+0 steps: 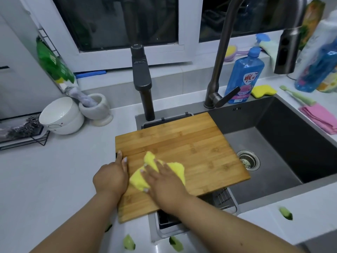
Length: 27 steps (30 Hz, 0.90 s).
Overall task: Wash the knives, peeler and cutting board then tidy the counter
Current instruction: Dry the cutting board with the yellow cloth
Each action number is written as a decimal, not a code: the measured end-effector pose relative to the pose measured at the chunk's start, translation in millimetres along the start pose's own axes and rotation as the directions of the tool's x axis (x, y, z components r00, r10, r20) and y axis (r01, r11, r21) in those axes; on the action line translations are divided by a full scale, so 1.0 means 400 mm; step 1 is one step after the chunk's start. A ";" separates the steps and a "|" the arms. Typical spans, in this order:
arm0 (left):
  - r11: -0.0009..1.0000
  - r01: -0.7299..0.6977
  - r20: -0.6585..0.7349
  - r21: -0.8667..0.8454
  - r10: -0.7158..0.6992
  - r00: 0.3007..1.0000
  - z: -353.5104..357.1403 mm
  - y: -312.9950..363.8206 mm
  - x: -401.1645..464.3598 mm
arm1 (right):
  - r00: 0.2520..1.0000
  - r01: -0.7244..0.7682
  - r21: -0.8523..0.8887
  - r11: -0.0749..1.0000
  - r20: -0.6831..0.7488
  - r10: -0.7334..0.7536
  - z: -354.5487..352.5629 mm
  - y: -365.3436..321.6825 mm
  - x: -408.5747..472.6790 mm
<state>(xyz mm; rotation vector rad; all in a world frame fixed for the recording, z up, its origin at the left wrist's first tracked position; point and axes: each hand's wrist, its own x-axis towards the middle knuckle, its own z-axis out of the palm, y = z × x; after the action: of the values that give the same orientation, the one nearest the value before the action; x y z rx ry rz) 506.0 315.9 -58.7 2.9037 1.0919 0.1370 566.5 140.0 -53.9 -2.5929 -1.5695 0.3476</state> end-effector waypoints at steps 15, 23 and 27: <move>0.983 0.185 0.100 0.001 -0.184 0.978 -0.034 0.029 0.001 | 0.706 -0.657 0.285 0.698 -0.092 0.702 -0.128 0.433 -0.039; 0.765 0.620 0.353 -0.173 -0.540 0.764 -0.052 0.092 0.088 | 0.681 -0.690 0.382 0.615 0.055 0.731 -0.130 0.476 -0.010; 0.669 0.712 0.347 -0.215 -0.629 0.695 -0.076 0.116 0.095 | 0.701 -0.644 0.480 0.595 0.059 0.711 -0.150 0.492 -0.016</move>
<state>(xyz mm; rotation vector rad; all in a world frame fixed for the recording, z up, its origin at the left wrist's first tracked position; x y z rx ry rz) 561.9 306.3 -22.6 1.9727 1.7987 -0.0603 747.7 44.9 -32.9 -2.6003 -0.2855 0.5020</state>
